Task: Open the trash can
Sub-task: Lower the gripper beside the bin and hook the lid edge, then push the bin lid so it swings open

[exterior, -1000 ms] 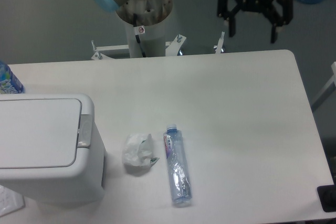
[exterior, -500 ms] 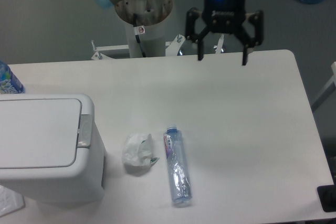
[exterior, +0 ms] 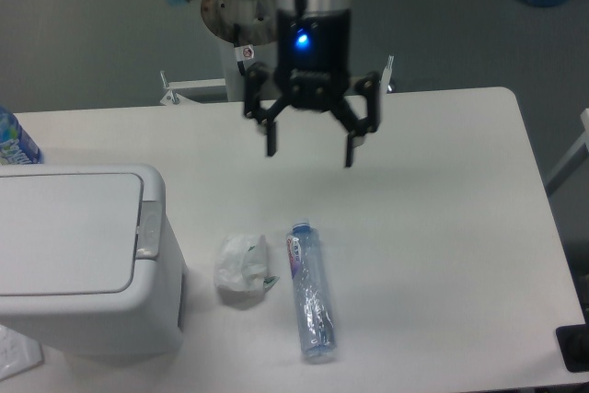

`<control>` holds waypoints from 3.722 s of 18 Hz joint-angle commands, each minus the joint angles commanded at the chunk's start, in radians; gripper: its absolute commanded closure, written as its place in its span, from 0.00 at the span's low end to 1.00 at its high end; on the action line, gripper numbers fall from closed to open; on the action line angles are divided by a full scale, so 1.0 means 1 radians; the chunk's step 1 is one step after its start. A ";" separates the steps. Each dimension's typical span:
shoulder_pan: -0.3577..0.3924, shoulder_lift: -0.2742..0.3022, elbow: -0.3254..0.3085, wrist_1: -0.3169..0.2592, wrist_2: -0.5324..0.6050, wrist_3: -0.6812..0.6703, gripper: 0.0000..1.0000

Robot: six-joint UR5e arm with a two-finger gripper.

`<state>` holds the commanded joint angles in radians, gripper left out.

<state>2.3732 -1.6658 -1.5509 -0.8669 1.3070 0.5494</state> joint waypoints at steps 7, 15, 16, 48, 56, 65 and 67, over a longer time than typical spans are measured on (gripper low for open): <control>-0.074 -0.040 0.003 0.014 -0.002 -0.028 0.00; -0.114 -0.066 0.005 0.014 -0.003 -0.029 0.00; -0.117 -0.068 0.005 0.014 -0.003 -0.034 0.00; -0.135 -0.100 0.026 0.022 -0.002 -0.037 0.00; -0.109 -0.103 0.097 0.020 0.099 -0.028 0.00; 0.010 -0.103 0.091 0.008 0.212 0.049 0.00; 0.033 -0.103 0.089 0.008 0.213 0.070 0.00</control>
<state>2.4067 -1.7687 -1.4619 -0.8590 1.5202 0.6196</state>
